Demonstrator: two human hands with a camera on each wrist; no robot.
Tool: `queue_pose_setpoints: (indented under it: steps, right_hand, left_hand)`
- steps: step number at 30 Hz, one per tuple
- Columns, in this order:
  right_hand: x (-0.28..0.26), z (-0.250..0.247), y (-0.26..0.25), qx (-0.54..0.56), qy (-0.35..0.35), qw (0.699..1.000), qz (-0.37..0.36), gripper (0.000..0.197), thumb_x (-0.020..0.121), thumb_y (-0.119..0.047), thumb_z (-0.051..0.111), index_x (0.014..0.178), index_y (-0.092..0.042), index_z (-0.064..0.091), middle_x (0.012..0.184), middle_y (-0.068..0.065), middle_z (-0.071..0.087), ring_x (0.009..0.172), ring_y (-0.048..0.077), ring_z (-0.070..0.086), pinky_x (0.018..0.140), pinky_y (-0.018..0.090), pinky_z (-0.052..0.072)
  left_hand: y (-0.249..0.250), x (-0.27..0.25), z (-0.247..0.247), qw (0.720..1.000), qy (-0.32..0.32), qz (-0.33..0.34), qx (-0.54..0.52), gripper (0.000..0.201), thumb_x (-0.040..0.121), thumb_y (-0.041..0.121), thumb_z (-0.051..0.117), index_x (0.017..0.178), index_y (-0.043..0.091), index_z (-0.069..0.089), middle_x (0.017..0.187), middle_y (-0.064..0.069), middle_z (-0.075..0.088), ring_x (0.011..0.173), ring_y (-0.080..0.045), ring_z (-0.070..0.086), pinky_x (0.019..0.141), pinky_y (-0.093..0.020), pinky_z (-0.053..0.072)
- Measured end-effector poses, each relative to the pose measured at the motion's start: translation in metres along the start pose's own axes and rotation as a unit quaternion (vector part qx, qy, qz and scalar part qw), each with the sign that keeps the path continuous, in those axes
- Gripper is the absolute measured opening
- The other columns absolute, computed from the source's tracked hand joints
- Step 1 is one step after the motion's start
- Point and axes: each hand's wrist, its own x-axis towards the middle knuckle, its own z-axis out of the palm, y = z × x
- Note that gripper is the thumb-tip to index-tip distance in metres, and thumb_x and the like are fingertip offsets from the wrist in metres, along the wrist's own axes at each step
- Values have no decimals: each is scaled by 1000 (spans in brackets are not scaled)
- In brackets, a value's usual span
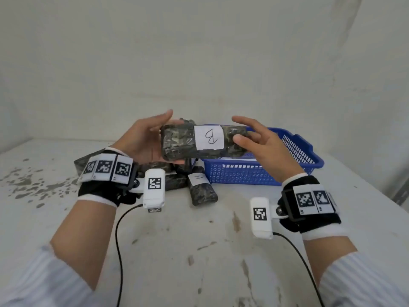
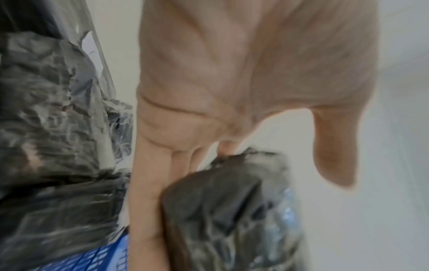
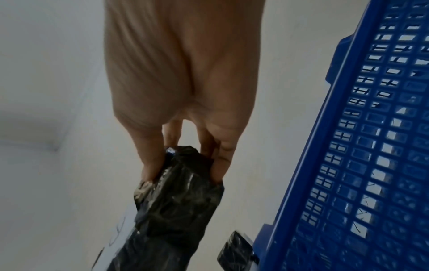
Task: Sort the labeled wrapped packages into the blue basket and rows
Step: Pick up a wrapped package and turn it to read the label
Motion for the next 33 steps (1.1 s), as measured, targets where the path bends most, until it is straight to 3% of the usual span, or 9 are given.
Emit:
queue_pose_setpoints:
  steps: [2,5,7,10,14,18,21,26,33]
  right_hand:
    - [4,-3,4,23,46,999,-4,28,97,-15,62,125,-21,62,103,6,75,96,16,73,81,26,58]
    - [8,-2,5,38,60,997,12,22,98,-22,61,120,-26,62,110,5,72,102,23,72,76,37,62]
    - [10,-1,4,70,29,997,28,33,95,-18,64,126,-28,61,120,8,68,105,26,71,76,42,62]
    - [12,-3,1,73,28,997,8,45,92,-4,66,130,-26,59,123,9,67,103,24,71,78,35,61]
    - [8,-2,-1,81,33,996,4,48,92,-2,66,131,-27,57,125,6,67,105,20,71,80,29,59]
    - [-2,1,-3,62,44,997,-4,53,91,0,68,136,-25,54,123,2,68,99,14,73,76,22,58]
    - [-8,2,-7,71,35,997,4,49,92,-6,68,134,-26,54,124,7,68,95,22,75,73,29,62]
    - [-9,0,-21,55,37,998,4,51,86,-19,73,134,-24,54,114,10,72,73,28,74,54,28,57]
    - [-9,-7,-33,2,36,999,-27,50,86,-19,74,132,-18,53,103,6,70,64,19,64,49,24,50]
  left_hand:
    - [-4,5,-2,999,11,41,19,77,50,33,94,119,21,60,116,-11,68,101,-32,69,77,-49,59]
    - [-10,11,10,990,91,94,51,53,83,7,69,131,17,49,121,-20,64,99,-31,69,78,-43,60]
    - [-12,13,17,982,135,113,68,43,91,8,60,132,16,51,117,-21,65,97,-29,70,78,-42,60]
    - [-16,13,22,985,116,113,64,58,82,13,68,136,14,48,121,-19,65,105,-28,68,85,-41,58]
    - [-18,10,30,977,133,131,100,63,84,-2,67,141,14,44,119,-20,64,107,-28,67,81,-31,59]
    - [-25,3,36,972,155,147,102,76,81,6,73,147,21,38,122,-11,64,109,-21,66,84,-32,59]
    - [-28,-2,41,954,194,184,135,79,81,10,75,148,24,36,120,-9,65,107,-19,67,88,-37,57]
    - [-19,-7,50,949,193,220,120,74,83,8,73,146,19,36,127,-6,59,102,-18,68,69,-29,61]
    - [-12,-12,54,933,196,230,195,68,80,17,77,138,21,41,115,1,63,83,-15,73,64,-31,61]
